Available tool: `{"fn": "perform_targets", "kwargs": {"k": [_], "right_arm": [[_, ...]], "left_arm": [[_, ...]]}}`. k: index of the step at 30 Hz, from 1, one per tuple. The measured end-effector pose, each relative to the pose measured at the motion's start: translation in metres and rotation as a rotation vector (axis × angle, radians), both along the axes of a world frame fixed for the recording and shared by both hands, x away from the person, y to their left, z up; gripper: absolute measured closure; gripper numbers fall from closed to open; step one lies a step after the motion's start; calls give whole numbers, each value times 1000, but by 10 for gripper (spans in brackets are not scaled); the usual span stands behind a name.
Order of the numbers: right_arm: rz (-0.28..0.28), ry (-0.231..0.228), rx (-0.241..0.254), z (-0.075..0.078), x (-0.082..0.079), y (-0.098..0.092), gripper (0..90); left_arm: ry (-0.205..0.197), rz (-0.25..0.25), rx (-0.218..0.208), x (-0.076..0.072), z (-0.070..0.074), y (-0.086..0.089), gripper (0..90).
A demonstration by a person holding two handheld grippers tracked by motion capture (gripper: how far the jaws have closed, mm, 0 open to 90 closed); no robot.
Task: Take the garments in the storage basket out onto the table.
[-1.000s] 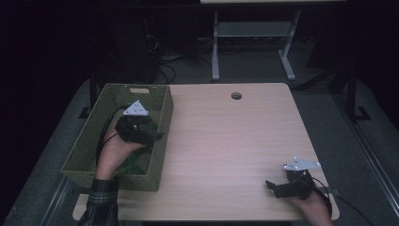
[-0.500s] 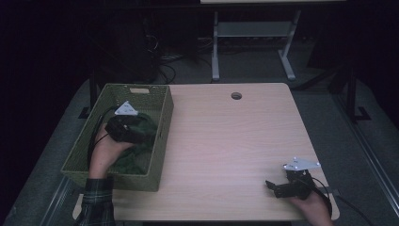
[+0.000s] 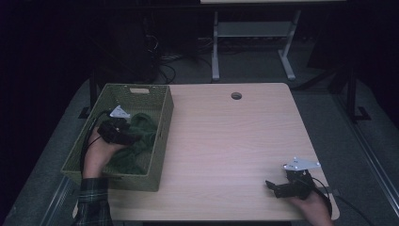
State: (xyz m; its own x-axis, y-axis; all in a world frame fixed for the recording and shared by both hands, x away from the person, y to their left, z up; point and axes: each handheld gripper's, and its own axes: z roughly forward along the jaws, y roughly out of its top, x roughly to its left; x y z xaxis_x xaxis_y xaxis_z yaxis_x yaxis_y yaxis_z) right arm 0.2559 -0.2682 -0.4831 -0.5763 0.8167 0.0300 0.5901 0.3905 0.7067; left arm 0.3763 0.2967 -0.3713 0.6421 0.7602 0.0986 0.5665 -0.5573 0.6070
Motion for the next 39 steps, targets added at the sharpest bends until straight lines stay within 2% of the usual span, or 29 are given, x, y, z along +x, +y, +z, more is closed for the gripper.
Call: {"fn": "perform_targets", "kwargs": {"k": [9, 25, 29, 39], "right_arm": [[0, 0, 0, 0, 0, 0, 31], [-1, 1, 0, 0, 0, 0, 31], [-1, 1, 0, 0, 0, 0, 31], [0, 0, 0, 0, 0, 0, 31]], "left_arm": [[80, 21, 43, 8, -21, 4, 272], [199, 42, 94, 14, -44, 6, 253], [234, 44, 91, 15, -46, 6, 321], [267, 29, 40, 12, -40, 8, 715]]}}
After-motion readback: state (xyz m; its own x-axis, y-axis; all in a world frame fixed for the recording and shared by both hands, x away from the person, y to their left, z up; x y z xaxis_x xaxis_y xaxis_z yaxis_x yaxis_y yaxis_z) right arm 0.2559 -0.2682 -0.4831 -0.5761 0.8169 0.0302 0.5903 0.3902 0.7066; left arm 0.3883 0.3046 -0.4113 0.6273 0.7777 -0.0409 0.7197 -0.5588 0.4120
